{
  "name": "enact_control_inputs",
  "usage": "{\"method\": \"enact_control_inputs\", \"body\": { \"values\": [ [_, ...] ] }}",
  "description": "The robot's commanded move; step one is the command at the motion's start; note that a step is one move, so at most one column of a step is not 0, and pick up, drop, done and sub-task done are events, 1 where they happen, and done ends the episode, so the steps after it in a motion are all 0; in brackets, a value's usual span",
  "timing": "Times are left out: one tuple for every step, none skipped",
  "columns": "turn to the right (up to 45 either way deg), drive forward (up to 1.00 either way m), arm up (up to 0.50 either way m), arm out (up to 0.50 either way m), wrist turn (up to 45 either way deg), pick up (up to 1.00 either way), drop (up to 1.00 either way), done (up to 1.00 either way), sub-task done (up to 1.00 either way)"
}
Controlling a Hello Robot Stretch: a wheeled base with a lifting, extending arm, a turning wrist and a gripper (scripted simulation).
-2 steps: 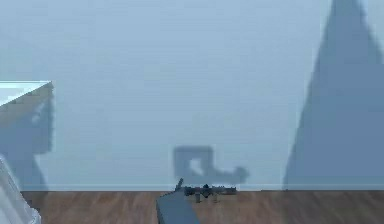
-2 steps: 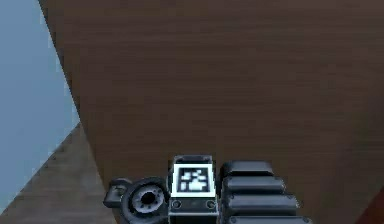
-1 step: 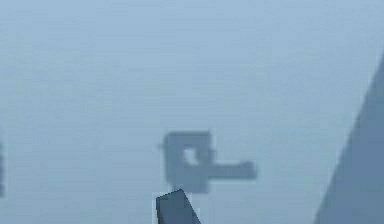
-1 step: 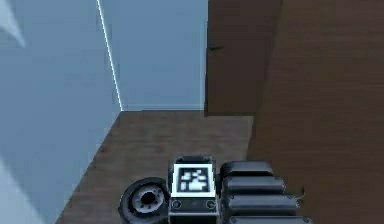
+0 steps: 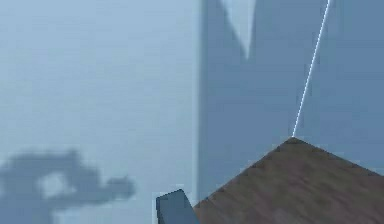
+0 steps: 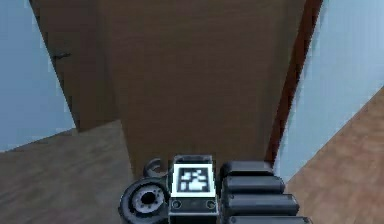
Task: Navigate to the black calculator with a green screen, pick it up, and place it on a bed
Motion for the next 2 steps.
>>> {"method": "enact_control_inputs", "body": {
  "values": [
    [0.0,0.2,0.0,0.0,0.0,0.0,0.0,0.0,0.0],
    [45.0,0.0,0.0,0.0,0.0,0.0,0.0,0.0,0.0]
  ]
}}
